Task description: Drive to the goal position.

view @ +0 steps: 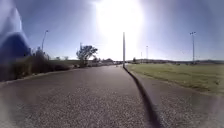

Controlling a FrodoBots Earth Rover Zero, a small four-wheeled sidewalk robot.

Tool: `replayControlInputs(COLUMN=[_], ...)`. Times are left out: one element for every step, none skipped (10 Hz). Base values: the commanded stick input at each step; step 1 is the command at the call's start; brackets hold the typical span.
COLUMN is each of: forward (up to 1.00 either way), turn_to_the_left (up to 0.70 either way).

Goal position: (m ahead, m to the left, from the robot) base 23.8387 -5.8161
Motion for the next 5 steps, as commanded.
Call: replayControlInputs(forward=[0.00,0.00,0.00,0.00,0.85], turn_to_the_left=[0.00,0.00,0.00,0.00,0.00])
